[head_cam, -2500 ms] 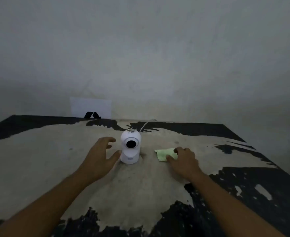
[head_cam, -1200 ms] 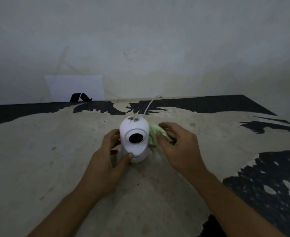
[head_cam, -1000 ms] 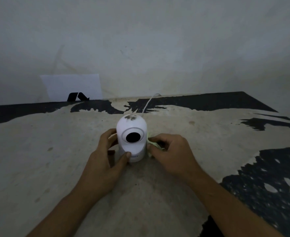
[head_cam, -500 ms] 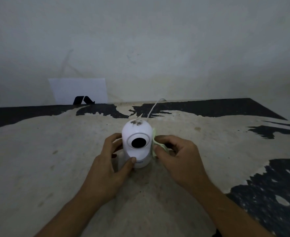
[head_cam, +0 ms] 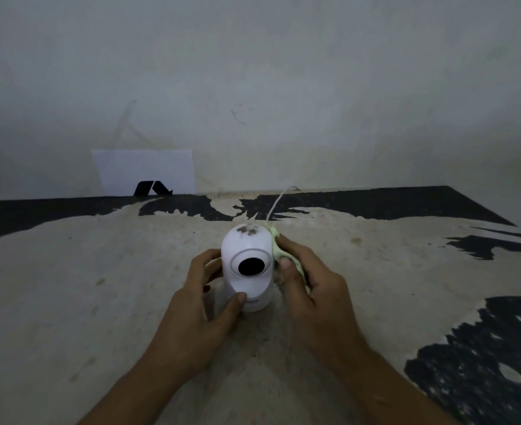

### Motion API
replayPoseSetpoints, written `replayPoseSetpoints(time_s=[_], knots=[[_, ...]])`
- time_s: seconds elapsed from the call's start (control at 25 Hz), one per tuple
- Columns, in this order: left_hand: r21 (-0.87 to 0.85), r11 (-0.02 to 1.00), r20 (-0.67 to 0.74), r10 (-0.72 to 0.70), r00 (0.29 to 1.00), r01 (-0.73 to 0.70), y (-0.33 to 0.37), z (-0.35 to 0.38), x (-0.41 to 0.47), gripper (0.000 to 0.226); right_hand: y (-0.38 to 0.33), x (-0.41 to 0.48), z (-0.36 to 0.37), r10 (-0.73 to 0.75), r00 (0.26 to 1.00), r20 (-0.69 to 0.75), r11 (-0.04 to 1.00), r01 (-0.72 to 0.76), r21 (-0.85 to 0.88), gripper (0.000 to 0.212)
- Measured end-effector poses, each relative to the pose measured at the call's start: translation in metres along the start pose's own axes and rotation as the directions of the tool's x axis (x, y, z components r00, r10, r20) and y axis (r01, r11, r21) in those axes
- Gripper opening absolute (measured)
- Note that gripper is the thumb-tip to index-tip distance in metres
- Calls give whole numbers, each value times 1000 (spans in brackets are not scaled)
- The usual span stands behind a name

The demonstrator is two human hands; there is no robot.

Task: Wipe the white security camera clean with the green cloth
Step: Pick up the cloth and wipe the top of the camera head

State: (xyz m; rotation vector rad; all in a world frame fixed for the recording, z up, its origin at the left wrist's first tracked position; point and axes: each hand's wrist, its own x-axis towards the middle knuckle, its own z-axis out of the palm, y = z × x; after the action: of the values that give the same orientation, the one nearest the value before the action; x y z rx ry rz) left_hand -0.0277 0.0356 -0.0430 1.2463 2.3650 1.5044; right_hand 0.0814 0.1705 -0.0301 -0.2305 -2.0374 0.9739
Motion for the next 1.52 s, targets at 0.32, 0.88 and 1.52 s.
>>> replayPoseSetpoints(time_s=[0.32, 0.88, 1.52], knots=[[-28, 999, 1, 29, 1000, -29, -1, 0, 2, 58, 3, 0, 6, -29, 1000, -13, 997, 27, -76, 39], [-31, 999, 2, 23, 1000, -23, -3, 1, 4, 58, 10, 3, 5, -249, 967, 63, 937, 257, -237, 39], [-25, 998, -12, 50, 999, -50, -5, 2, 5, 58, 16, 16, 5, -234, 972, 31, 949, 235, -212, 42]])
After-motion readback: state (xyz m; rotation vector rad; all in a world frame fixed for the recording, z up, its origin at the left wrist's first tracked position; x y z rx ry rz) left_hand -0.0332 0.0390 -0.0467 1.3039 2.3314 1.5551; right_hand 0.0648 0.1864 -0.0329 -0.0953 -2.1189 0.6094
